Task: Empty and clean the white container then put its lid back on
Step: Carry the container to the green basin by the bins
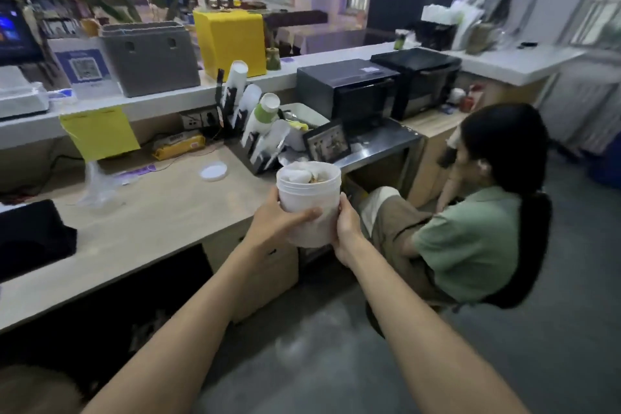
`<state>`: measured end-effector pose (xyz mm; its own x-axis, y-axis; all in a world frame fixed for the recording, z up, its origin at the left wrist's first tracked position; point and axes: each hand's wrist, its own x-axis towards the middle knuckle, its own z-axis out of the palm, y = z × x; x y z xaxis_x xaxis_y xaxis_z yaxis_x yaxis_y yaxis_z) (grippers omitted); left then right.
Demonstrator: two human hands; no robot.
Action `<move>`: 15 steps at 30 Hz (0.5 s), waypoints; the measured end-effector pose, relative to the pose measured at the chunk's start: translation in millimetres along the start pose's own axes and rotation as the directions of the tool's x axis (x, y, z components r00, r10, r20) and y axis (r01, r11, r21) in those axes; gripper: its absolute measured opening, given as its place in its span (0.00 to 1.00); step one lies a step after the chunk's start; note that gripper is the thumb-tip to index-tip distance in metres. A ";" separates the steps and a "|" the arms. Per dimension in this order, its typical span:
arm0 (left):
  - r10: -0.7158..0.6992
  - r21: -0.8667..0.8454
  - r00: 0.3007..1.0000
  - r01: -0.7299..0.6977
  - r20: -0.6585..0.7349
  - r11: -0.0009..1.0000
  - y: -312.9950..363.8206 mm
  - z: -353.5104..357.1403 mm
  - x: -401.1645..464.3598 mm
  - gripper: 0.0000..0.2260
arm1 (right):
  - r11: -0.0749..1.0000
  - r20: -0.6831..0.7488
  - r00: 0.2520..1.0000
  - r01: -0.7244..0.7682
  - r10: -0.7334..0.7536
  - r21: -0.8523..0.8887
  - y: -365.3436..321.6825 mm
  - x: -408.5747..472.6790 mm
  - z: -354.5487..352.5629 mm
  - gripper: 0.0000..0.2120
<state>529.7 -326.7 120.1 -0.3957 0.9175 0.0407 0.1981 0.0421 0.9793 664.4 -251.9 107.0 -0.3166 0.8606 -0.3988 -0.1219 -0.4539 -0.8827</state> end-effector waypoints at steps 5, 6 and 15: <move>0.029 0.012 0.984 -0.031 0.175 0.999 14.0 114.5 -28.6 0.42 | 0.990 -0.168 0.986 0.008 0.016 0.141 -6.0 -46.5 -119.9 0.31; 0.038 0.018 0.977 -0.043 0.211 0.999 16.7 136.5 -34.7 0.42 | 0.984 -0.190 0.982 0.015 0.019 0.175 -7.6 -55.4 -143.3 0.32; 0.157 -0.023 0.873 -0.166 0.461 0.986 80.8 371.4 -116.8 0.42 | 0.981 -0.456 0.888 0.134 -0.058 0.137 -38.1 -151.6 -387.4 0.27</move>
<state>925.1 -283.5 120.9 0.0988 0.9902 0.0982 0.2406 -0.1196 0.9632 1081.4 -275.6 104.8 0.1547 0.8959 -0.4165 -0.2913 -0.3615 -0.8857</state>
